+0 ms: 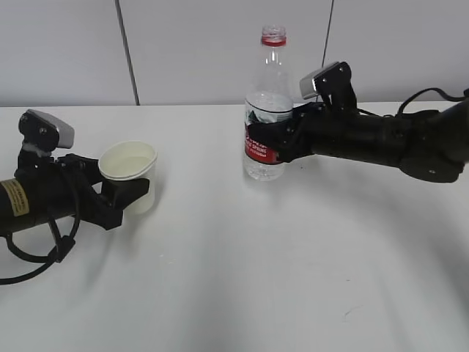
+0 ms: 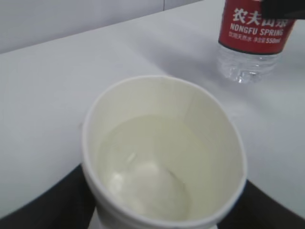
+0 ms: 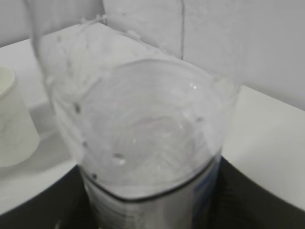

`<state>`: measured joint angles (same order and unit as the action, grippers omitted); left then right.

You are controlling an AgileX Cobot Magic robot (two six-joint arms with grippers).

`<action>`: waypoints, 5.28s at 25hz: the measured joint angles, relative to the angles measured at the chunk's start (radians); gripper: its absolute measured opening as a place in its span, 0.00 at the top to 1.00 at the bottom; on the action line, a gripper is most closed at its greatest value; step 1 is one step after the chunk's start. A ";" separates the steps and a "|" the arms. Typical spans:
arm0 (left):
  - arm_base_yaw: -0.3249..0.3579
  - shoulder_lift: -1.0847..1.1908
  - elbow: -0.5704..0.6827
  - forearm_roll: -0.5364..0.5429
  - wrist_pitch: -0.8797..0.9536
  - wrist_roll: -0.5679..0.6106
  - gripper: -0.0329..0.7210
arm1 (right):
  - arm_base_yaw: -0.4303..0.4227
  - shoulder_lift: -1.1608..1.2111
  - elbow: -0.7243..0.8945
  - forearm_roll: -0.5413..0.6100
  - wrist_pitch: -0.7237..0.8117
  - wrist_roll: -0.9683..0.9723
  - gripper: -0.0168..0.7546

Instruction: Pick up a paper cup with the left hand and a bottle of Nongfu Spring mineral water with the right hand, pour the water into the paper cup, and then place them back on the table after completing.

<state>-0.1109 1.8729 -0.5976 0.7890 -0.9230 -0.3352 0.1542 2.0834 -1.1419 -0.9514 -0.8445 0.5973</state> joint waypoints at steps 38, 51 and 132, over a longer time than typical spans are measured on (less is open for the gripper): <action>0.001 0.197 -0.008 -0.050 -0.189 0.068 0.32 | -0.012 0.019 0.141 -0.045 -0.077 -0.054 0.32; 0.022 0.138 0.069 -0.044 -0.112 0.024 0.13 | -0.047 -0.006 0.141 -0.245 -0.036 0.029 0.15; 0.051 -0.693 -0.205 -0.789 1.761 0.443 0.18 | -0.281 -0.586 -0.005 1.143 1.841 -0.841 0.21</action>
<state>-0.0597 1.1799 -0.8030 0.0000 0.8383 0.1081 -0.1272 1.4972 -1.1470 0.1911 0.9968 -0.2437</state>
